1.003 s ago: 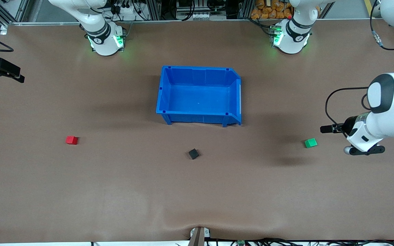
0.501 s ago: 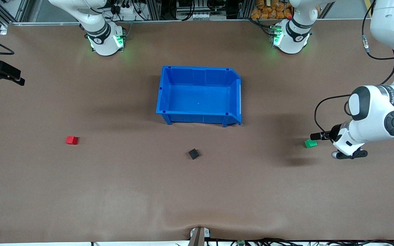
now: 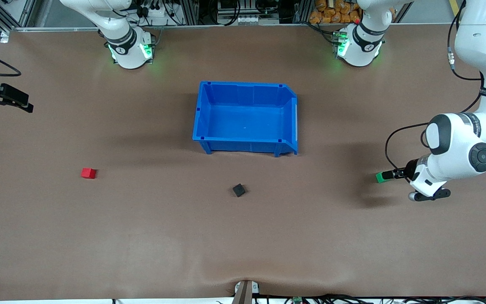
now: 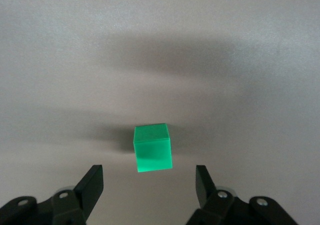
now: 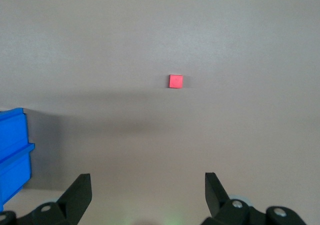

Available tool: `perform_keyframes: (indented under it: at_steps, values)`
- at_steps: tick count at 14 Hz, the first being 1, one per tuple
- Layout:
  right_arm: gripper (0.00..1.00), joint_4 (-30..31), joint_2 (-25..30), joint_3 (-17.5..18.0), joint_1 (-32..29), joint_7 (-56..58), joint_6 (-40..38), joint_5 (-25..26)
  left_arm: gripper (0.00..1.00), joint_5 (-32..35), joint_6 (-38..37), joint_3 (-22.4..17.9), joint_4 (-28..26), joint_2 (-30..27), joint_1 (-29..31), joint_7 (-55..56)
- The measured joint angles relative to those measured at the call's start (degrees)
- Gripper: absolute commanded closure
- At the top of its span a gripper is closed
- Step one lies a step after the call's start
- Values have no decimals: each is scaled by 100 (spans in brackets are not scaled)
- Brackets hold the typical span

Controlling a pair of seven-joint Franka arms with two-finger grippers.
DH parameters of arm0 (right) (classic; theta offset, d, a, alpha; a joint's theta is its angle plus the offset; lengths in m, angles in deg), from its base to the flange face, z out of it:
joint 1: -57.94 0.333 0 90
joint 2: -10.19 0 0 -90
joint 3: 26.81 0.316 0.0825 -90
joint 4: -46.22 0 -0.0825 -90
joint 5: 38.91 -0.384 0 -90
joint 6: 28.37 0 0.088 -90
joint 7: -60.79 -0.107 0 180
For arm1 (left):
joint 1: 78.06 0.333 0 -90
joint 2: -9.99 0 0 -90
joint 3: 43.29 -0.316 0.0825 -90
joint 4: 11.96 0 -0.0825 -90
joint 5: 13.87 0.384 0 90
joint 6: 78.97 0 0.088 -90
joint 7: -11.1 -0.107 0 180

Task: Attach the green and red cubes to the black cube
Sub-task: 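Close the left gripper on the green cube while the right gripper moves out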

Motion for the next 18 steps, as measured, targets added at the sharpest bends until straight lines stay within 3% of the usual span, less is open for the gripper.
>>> perform_keyframes:
  at_steps: [6,18]
  values:
    - [0,35,-71,0,0,0,102,0,28,0,369,20,29,266,-55,55]
    - [0,187,-164,-3,0,0,350,0,39,0,408,15,56,482,-29,68]
